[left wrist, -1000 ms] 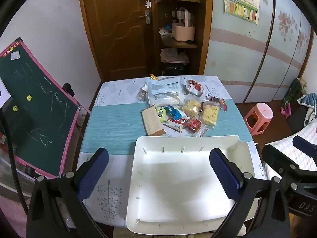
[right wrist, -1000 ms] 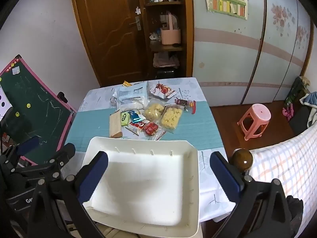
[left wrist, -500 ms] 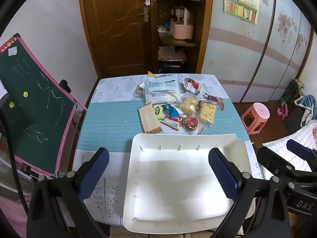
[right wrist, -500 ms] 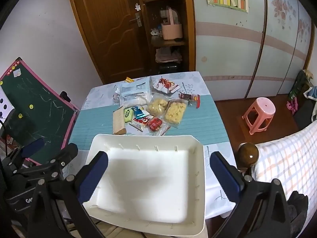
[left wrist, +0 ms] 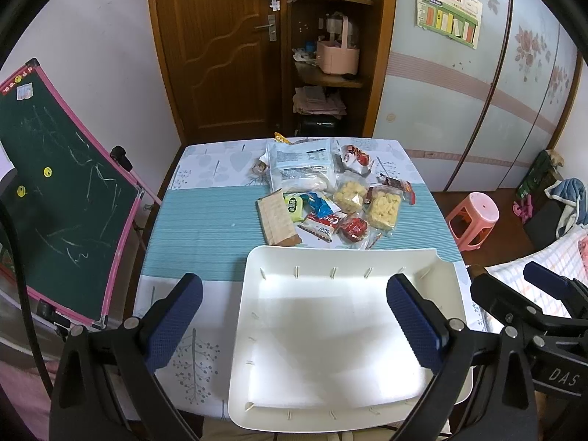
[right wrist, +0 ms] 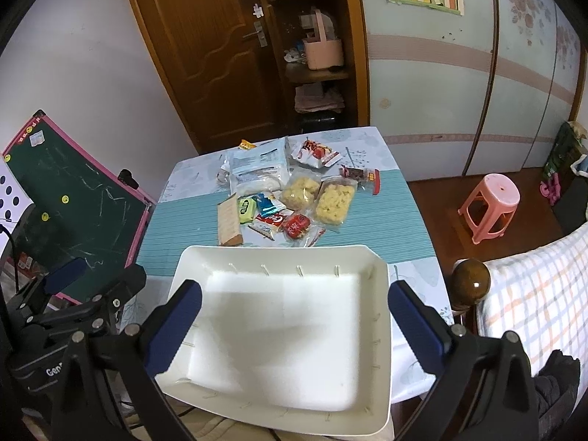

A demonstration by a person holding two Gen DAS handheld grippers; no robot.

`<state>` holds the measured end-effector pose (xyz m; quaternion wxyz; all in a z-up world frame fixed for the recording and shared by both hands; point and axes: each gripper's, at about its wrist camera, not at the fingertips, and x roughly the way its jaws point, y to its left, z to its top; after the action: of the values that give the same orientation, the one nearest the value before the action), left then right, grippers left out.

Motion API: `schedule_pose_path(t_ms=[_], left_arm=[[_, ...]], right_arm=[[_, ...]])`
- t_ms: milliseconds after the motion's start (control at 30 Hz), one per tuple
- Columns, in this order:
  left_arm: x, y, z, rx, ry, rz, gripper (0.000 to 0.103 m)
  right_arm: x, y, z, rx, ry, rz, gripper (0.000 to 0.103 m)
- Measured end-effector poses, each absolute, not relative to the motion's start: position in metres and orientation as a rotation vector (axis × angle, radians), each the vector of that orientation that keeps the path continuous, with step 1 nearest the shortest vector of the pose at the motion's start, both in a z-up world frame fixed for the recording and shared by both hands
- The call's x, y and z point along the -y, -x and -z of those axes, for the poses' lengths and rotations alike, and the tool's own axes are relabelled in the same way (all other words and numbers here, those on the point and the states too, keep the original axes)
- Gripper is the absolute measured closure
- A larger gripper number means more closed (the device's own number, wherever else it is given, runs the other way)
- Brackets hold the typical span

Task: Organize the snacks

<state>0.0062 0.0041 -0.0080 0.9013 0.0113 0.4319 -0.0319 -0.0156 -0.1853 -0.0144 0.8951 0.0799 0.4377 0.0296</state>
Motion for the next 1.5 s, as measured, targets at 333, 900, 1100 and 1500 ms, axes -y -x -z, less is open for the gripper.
schedule_pose_path(t_ms=[333,900,1100,1500], left_arm=[[0.0,-0.005,0.006,-0.896,-0.037,0.055,0.004],[0.002,-0.001,0.006,-0.885,-0.033,0.061,0.004],[-0.005,-0.004,0.003,-0.876,-0.012,0.08,0.004],[-0.004,-0.006,0.002,-0.876,-0.031,0.088,0.004]], right_arm=[[0.183,0.017,0.014,-0.908,-0.169,-0.081,0.003],[0.187,0.018,0.012,-0.903,-0.161,-0.066,0.003],[0.185,0.017,0.007,-0.88,-0.155,-0.079,0.004],[0.182,0.013,0.006,-0.885,-0.163,-0.108,0.008]])
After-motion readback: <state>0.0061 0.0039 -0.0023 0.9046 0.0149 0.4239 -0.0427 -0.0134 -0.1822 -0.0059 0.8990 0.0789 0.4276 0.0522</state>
